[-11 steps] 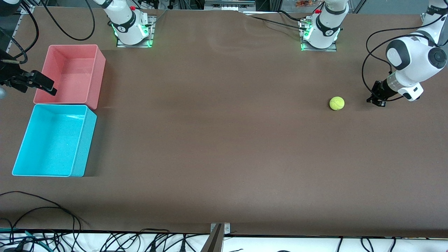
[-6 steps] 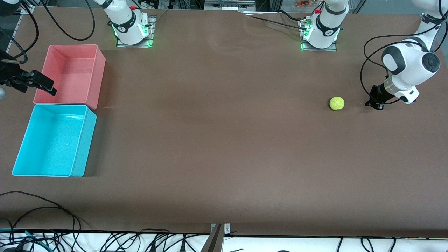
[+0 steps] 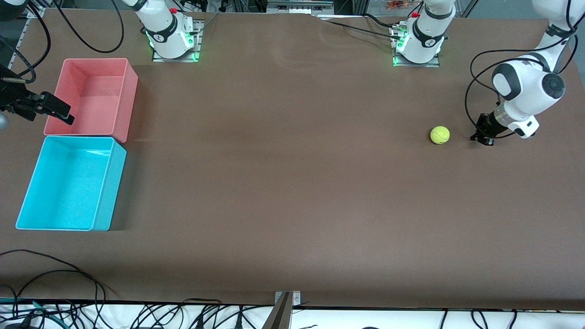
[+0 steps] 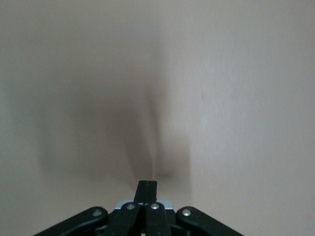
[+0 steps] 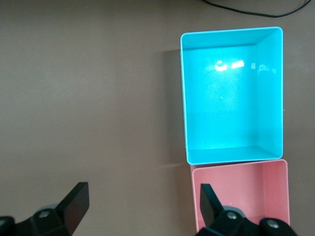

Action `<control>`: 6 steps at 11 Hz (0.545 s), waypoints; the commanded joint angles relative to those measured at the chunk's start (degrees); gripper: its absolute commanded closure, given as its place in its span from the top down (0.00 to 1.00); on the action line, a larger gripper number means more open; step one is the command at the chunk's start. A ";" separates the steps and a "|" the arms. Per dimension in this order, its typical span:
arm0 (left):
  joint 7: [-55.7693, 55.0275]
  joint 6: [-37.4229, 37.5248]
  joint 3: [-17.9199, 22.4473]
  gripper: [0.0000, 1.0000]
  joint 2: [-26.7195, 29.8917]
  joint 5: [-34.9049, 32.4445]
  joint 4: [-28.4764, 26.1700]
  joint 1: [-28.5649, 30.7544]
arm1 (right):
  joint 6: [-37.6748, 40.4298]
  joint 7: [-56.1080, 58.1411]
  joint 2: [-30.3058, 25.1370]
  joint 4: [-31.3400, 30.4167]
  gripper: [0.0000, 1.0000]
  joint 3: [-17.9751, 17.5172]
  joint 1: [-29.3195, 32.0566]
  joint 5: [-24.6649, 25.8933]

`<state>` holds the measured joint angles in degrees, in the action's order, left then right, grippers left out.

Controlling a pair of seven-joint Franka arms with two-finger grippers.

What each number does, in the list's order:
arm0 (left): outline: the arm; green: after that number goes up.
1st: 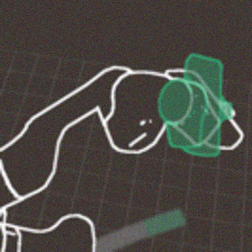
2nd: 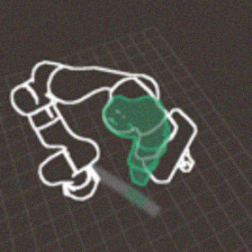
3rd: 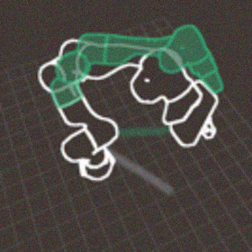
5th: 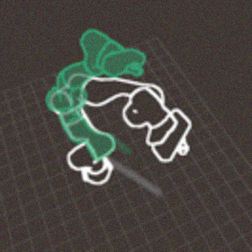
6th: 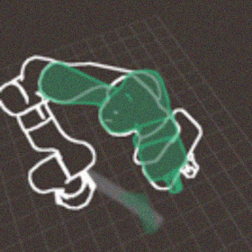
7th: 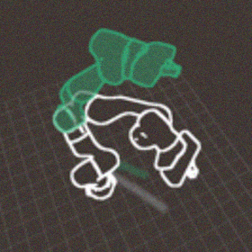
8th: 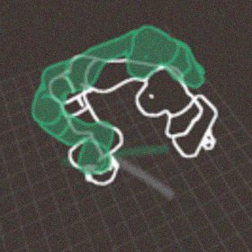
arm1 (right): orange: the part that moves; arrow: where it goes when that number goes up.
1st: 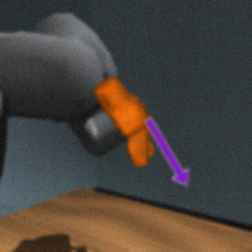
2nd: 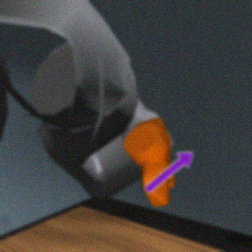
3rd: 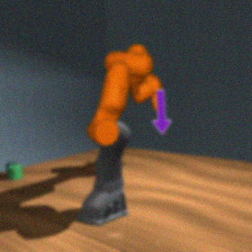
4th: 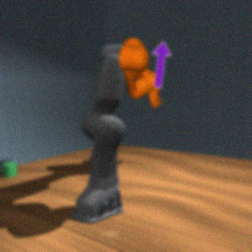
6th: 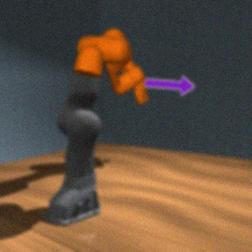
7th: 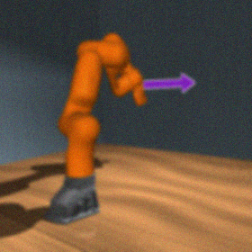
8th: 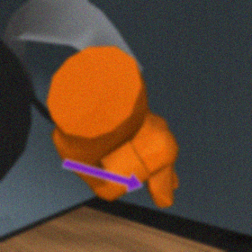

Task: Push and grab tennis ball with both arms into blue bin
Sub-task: 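Push the tennis ball with the left gripper toward the bins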

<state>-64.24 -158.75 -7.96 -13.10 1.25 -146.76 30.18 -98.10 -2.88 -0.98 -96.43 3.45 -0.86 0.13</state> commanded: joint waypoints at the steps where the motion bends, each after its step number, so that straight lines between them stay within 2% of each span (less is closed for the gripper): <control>1: -16.47 5.17 -12.47 0.00 5.17 0.33 -2.65 0.14 | 1.25 0.68 0.63 1.68 1.00 -0.11 0.33 0.31; 3: -29.47 5.47 -22.84 0.00 5.54 0.42 -2.83 0.05 | 1.25 0.77 0.63 1.68 1.00 -0.11 0.33 0.40; 5: -44.24 6.16 -33.13 0.00 5.01 0.42 -0.04 -0.12 | 1.25 0.77 0.63 1.68 1.00 -0.11 0.33 0.40; 6: -44.57 9.65 -33.87 0.00 5.18 0.33 1.64 0.23 | 1.25 0.77 0.63 1.68 1.00 -0.11 0.33 0.31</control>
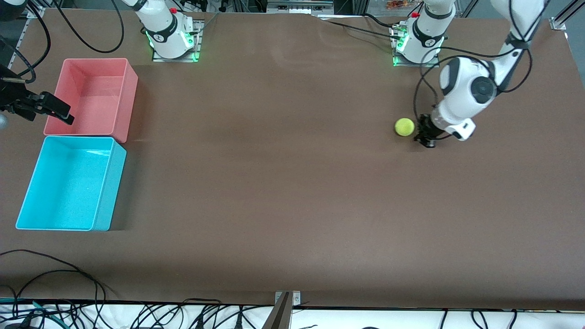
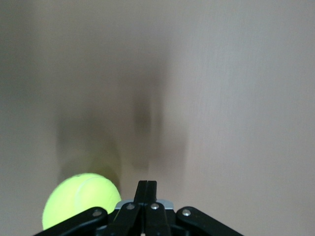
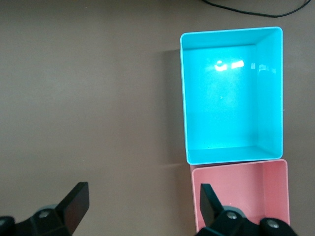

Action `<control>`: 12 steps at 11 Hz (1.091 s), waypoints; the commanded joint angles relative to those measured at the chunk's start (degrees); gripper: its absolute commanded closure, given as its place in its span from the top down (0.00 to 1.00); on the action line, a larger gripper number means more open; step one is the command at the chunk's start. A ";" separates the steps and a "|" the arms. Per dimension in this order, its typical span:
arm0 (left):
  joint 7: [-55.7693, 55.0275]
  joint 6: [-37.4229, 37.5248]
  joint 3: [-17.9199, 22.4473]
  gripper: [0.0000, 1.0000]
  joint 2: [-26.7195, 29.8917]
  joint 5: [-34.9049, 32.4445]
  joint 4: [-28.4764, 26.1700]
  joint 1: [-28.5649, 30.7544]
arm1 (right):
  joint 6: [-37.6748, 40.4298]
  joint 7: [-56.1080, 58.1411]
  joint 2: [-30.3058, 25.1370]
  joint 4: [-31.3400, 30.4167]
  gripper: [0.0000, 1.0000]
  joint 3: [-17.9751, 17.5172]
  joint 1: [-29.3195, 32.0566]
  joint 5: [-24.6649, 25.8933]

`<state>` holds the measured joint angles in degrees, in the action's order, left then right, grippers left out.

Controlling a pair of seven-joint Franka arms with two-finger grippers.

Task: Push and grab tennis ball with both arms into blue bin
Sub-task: 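Push the tennis ball with the left gripper toward the bins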

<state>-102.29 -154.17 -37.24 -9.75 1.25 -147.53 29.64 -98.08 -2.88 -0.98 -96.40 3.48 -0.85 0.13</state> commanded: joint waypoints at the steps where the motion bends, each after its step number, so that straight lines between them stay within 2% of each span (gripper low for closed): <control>1: -5.04 8.76 -4.42 0.00 2.01 0.33 3.90 1.21 | 1.22 0.86 0.63 1.65 1.00 -0.14 0.33 0.31; 6: 1.90 15.98 -3.81 0.00 4.38 0.25 6.19 4.45 | 1.22 0.86 0.63 1.65 1.00 -0.14 0.33 0.40; 8: 10.39 22.13 -3.81 0.00 5.70 0.25 9.09 10.05 | 1.22 0.60 0.63 1.65 1.00 -0.22 0.07 0.40; 10: 24.43 26.71 -3.81 0.00 7.54 0.25 13.04 18.31 | 2.62 0.77 0.63 1.39 1.00 -0.31 -0.02 0.40; 12: 40.59 32.94 -3.89 0.00 7.29 -0.97 20.22 26.83 | 3.94 0.68 0.63 1.30 1.00 -0.57 -0.11 0.48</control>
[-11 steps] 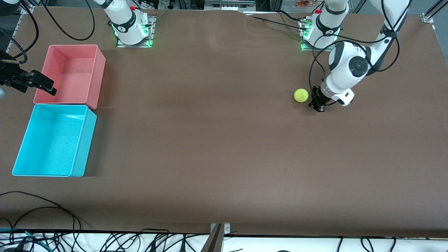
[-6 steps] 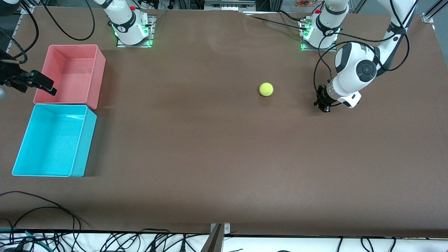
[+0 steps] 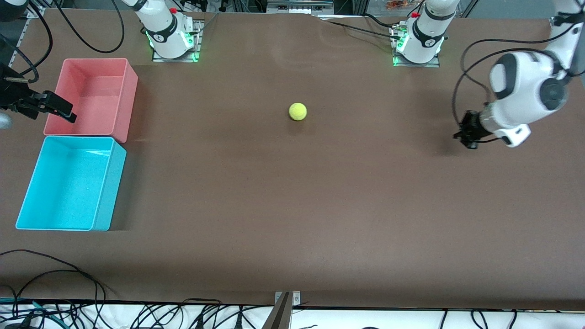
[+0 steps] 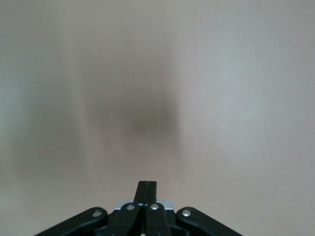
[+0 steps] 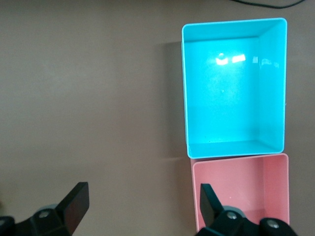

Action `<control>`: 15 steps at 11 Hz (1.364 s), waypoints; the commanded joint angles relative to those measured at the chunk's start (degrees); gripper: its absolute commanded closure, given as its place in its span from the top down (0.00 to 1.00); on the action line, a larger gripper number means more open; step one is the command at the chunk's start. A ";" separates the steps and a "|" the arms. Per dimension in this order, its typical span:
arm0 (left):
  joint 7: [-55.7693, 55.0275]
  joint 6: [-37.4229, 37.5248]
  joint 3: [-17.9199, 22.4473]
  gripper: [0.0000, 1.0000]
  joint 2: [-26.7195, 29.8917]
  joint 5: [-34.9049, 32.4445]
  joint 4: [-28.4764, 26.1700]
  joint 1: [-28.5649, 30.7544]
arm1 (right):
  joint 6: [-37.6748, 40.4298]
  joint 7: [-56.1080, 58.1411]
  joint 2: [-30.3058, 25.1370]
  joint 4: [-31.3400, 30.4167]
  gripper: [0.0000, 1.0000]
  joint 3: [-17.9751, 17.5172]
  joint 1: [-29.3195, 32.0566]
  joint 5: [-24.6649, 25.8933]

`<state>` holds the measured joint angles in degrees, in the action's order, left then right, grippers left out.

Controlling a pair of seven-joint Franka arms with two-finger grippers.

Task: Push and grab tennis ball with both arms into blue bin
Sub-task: 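Withdraw the left gripper while the right gripper reaches toward the ball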

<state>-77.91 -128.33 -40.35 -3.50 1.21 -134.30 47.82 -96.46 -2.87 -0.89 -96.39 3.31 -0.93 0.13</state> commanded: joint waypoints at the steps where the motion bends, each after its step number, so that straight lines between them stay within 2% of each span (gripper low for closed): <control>1: 23.17 8.96 -0.78 0.00 0.69 -2.86 10.08 11.82 | 2.24 0.67 0.54 1.12 1.00 -0.41 -0.12 0.57; 2: 31.07 9.93 -0.61 0.00 0.60 -4.62 12.46 14.38 | 2.33 0.67 0.45 0.94 1.00 -0.50 -0.12 0.83; 3: 38.98 10.99 -0.69 0.05 0.60 -4.72 14.31 16.75 | 2.50 0.58 0.45 0.68 1.00 -0.67 -0.47 0.84; 4: 45.06 11.26 -0.60 0.32 0.69 -4.72 15.46 18.17 | 4.51 -0.29 0.19 -0.36 1.00 -0.85 -0.73 0.66; 6: 49.94 14.49 -1.91 1.00 0.86 -4.72 18.88 17.58 | 5.14 -0.56 -0.25 -1.77 1.00 -3.39 -0.73 0.75; 8: 52.76 22.47 -5.95 1.00 0.51 -3.94 26.24 16.43 | 5.14 -1.70 -1.13 -3.10 1.00 -7.60 -0.73 0.75; 9: 53.90 25.99 -7.79 1.00 0.16 -3.93 30.02 15.21 | 5.40 -1.70 -1.13 -4.23 1.00 -8.23 -0.73 0.58; 10: 54.96 28.81 -8.68 1.00 0.07 -3.93 32.84 13.63 | 6.36 -1.88 -1.22 -5.20 0.97 -10.32 -0.73 0.57; 12: 61.78 30.77 -8.78 1.00 0.07 -3.84 36.81 8.63 | 5.76 -4.16 -1.22 -8.18 0.99 -12.01 -0.82 0.84; 15: 70.32 31.04 -8.87 1.00 0.07 -3.84 41.12 4.75 | -0.63 -4.25 -1.22 -14.85 0.99 -13.15 -0.73 0.58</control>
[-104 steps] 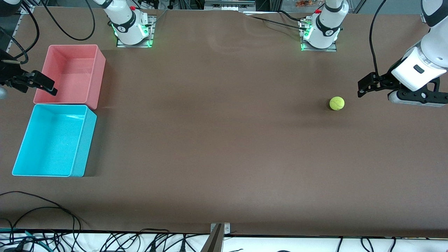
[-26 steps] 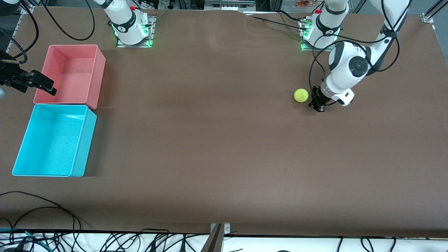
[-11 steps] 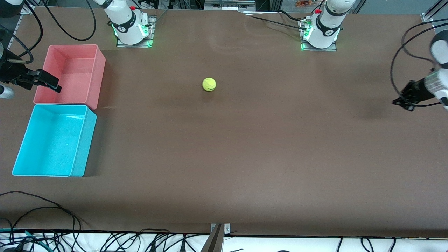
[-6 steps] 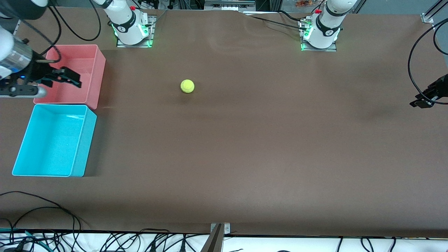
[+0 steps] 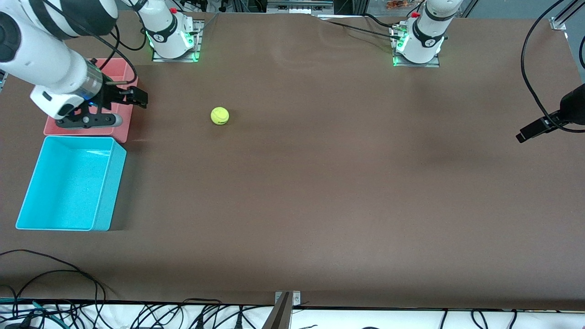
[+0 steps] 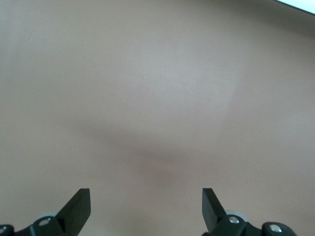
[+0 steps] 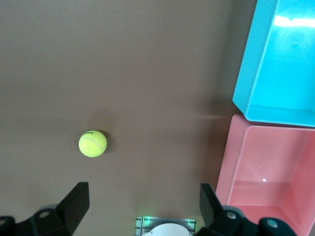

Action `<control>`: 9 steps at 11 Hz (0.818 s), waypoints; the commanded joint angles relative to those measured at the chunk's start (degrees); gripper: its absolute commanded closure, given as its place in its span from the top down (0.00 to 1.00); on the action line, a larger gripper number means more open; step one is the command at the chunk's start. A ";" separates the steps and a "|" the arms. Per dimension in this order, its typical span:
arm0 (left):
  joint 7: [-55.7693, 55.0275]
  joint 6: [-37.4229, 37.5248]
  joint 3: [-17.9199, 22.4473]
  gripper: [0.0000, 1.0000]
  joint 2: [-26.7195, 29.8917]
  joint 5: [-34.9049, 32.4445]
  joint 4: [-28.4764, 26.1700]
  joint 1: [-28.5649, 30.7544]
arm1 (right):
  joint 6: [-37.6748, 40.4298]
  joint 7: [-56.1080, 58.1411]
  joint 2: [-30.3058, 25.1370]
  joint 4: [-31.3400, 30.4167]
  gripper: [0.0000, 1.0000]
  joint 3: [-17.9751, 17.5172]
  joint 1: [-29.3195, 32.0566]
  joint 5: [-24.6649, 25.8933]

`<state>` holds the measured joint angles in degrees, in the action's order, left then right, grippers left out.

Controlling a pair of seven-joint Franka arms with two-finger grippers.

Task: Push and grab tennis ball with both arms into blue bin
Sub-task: 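Withdraw the left gripper while the right gripper reaches toward the ball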

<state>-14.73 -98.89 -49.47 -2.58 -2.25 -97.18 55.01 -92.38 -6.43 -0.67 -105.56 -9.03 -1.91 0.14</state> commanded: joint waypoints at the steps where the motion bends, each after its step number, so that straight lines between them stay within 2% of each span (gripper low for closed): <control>1: 7.43 1.60 0.34 1.00 -0.85 -0.39 5.15 -4.19 | -8.83 -0.77 -1.70 -9.71 0.99 -1.68 0.15 0.57; 3: 7.78 1.25 0.68 1.00 -0.85 -0.30 5.25 -7.53 | -17.18 -0.77 -3.02 -19.29 0.99 -2.04 0.15 0.57; 4: 8.13 1.24 2.34 1.00 -0.85 -0.30 5.34 -10.51 | -19.65 -0.77 -3.11 -23.33 0.99 -3.52 0.24 0.48; 5: 8.92 1.24 7.58 1.00 -0.85 -0.39 5.34 -16.45 | -22.55 -0.77 -2.94 -26.85 0.99 -4.06 0.24 0.48; 7: 11.37 1.24 23.99 1.00 -0.15 -0.30 5.43 -32.96 | -32.81 -0.86 -2.24 -34.67 1.00 -5.29 0.24 0.39; 8: 11.47 1.24 28.50 1.00 0.03 0.40 5.86 -37.82 | -35.12 -1.03 -1.54 -36.89 1.00 -5.64 0.24 0.13; 9: 11.21 1.33 31.07 1.00 0.90 0.93 5.69 -42.22 | -35.84 -1.30 -0.83 -38.13 1.00 -6.34 0.15 0.13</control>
<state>-5.20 -98.74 -25.81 -2.70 -2.21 -92.96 22.31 -124.31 -6.67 -0.75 -138.74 -14.01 -1.91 0.13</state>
